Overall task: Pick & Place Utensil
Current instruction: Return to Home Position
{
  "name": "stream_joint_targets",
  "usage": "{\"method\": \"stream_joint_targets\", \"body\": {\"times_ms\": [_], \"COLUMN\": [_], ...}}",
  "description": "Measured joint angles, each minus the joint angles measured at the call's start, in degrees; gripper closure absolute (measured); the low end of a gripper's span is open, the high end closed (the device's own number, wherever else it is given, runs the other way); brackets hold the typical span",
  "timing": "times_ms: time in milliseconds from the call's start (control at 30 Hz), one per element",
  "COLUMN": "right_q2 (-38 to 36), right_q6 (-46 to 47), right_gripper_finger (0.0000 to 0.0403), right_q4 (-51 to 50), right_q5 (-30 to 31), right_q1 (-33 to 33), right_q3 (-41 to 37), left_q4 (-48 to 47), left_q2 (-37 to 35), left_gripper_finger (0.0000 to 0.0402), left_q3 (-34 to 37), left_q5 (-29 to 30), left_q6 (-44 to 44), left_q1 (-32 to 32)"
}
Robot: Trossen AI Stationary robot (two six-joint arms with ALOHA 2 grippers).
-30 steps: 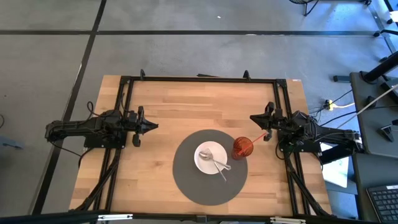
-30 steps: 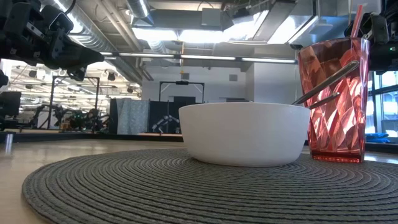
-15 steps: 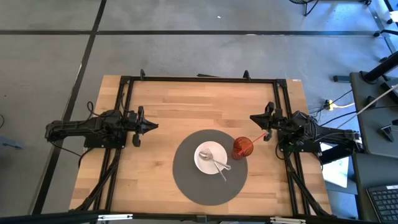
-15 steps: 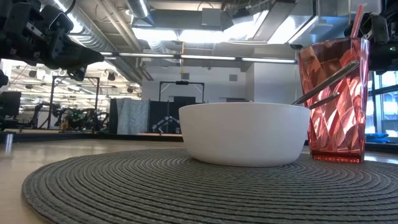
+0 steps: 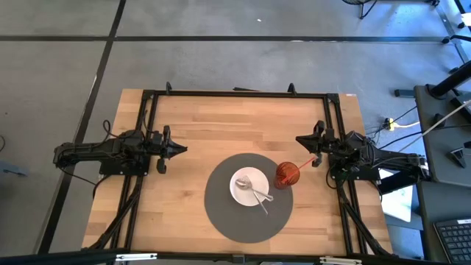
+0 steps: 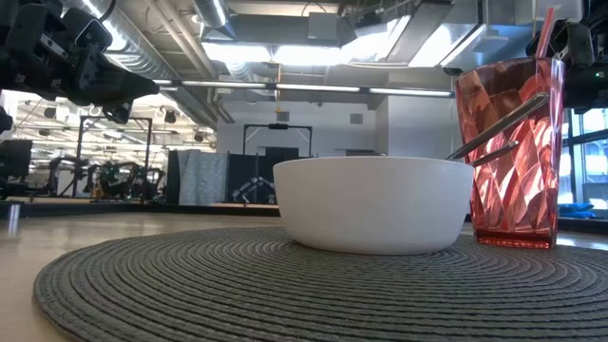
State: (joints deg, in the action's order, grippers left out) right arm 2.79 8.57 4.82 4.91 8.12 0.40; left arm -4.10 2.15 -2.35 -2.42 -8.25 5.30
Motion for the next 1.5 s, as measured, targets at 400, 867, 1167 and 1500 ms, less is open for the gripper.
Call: {"method": "stream_joint_targets", "body": {"times_ms": [400, 867, 1167, 1500], "right_q2": [0.0, 0.0, 0.0, 0.0], "right_q6": [0.0, 0.0, 0.0, 0.0], "right_gripper_finger": [0.0377, 0.0377, 0.0377, 0.0377], "right_q4": [0.0, 0.0, 0.0, 0.0], "right_q5": [0.0, 0.0, 0.0, 0.0], "right_q1": [0.0, 0.0, 0.0, 0.0], "right_q3": [0.0, 0.0, 0.0, 0.0], "left_q4": [0.0, 0.0, 0.0, 0.0], "left_q2": [0.0, 0.0, 0.0, 0.0], "left_gripper_finger": [0.0395, 0.0396, 0.0391, 0.0395], "left_q3": [0.0, 0.0, 0.0, 0.0], "left_q5": [0.0, 0.0, 0.0, 0.0], "left_q6": [0.0, 0.0, 0.0, 0.0], "left_q1": [0.0, 0.0, 0.0, 0.0]}}
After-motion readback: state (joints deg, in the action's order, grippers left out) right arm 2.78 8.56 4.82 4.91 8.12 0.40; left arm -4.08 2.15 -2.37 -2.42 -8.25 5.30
